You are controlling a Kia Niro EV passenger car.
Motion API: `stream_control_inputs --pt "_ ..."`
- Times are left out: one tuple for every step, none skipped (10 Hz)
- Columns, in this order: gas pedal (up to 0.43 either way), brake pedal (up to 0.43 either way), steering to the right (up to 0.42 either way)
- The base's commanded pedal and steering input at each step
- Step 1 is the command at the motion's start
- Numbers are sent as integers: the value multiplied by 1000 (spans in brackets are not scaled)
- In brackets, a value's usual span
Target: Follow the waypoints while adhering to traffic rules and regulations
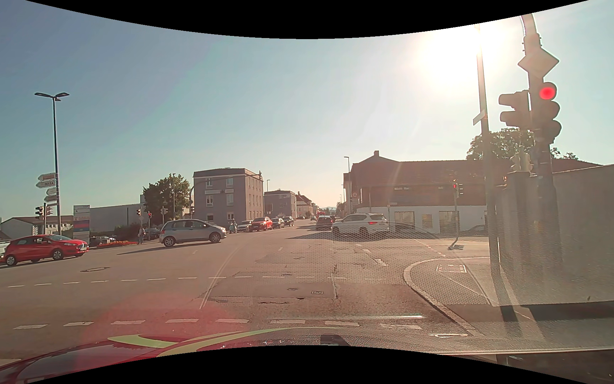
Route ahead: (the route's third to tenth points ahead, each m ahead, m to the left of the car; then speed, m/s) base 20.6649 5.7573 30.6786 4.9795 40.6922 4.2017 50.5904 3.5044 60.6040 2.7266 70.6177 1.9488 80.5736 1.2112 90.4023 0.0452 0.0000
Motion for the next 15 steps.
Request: stream_control_inputs --pt "0 268 1" --pt "0 262 1" --pt "0 268 0" --pt "0 262 0" --pt "0 268 0" --pt "0 268 0" --pt "0 268 0" --pt "0 268 1" --pt "0 268 0" --pt "0 268 0" --pt "0 268 0" --pt "0 268 0" --pt "0 268 0" --pt "0 268 0" --pt "0 262 1"
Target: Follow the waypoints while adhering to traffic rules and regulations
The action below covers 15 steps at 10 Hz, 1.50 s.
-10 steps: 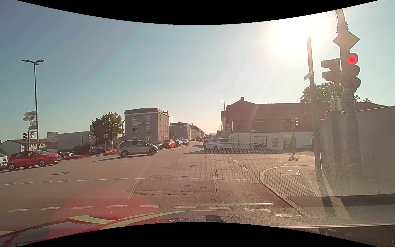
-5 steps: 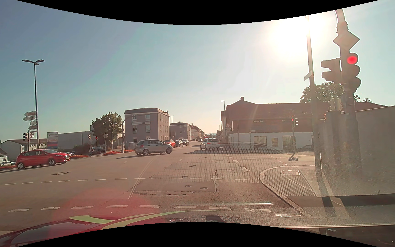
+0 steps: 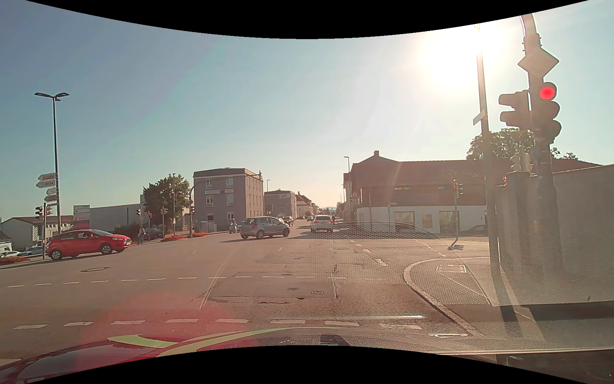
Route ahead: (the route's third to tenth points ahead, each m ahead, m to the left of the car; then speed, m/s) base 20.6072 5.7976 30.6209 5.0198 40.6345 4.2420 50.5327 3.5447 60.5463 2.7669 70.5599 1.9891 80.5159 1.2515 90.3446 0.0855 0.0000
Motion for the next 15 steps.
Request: stream_control_inputs --pt "0 262 0" --pt "0 268 0" --pt "0 268 0" --pt "0 268 0" --pt "0 268 0" --pt "0 268 0" --pt "0 268 0" --pt "0 268 0" --pt "0 262 0" --pt "0 262 0" --pt "0 268 0" --pt "0 268 0" --pt "0 262 0" --pt "0 268 0" --pt "0 268 0"
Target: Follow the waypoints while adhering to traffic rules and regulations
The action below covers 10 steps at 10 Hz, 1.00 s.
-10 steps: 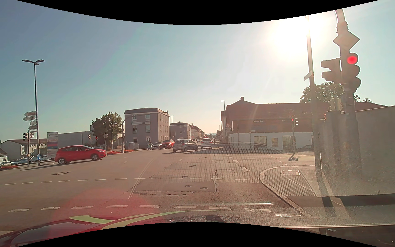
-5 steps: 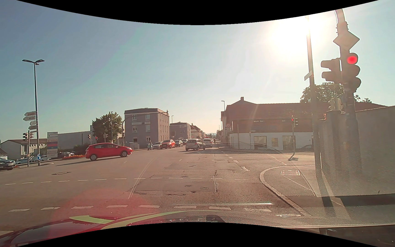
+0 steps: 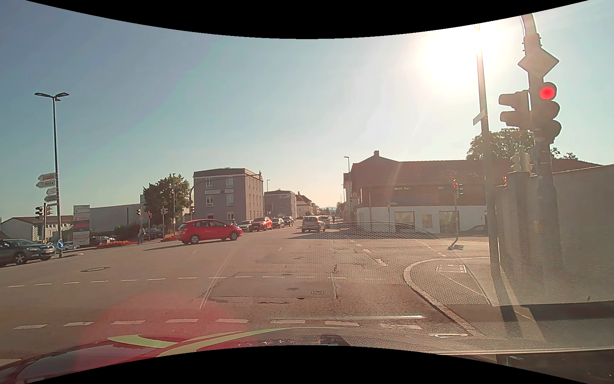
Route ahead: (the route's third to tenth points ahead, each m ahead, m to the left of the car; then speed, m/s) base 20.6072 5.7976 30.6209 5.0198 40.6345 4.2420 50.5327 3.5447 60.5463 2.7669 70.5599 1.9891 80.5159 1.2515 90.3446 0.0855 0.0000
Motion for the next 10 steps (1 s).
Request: stream_control_inputs --pt "0 268 0" --pt "0 262 0" --pt "0 268 0" --pt "0 268 1" --pt "0 268 1" --pt "0 268 0" --pt "0 262 1" --pt "0 268 0" --pt "0 262 0" --pt "0 268 0"
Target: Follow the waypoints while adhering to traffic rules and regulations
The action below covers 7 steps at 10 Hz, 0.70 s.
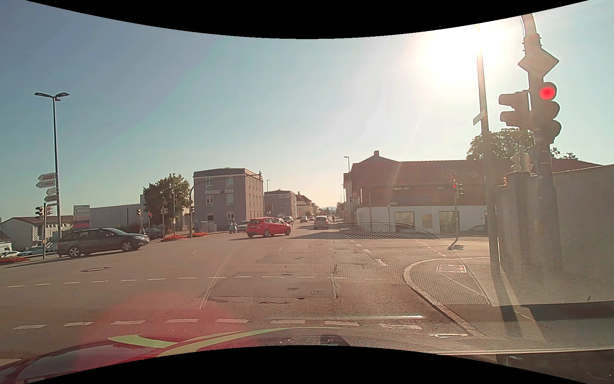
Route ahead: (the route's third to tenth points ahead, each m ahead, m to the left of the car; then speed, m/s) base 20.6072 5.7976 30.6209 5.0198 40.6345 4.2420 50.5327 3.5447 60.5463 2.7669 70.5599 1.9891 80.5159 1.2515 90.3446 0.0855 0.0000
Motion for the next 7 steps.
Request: stream_control_inputs --pt "0 268 0" --pt "0 262 0" --pt "0 268 1" --pt "0 268 1" --pt "0 262 0" --pt "0 268 0" --pt "0 268 0"
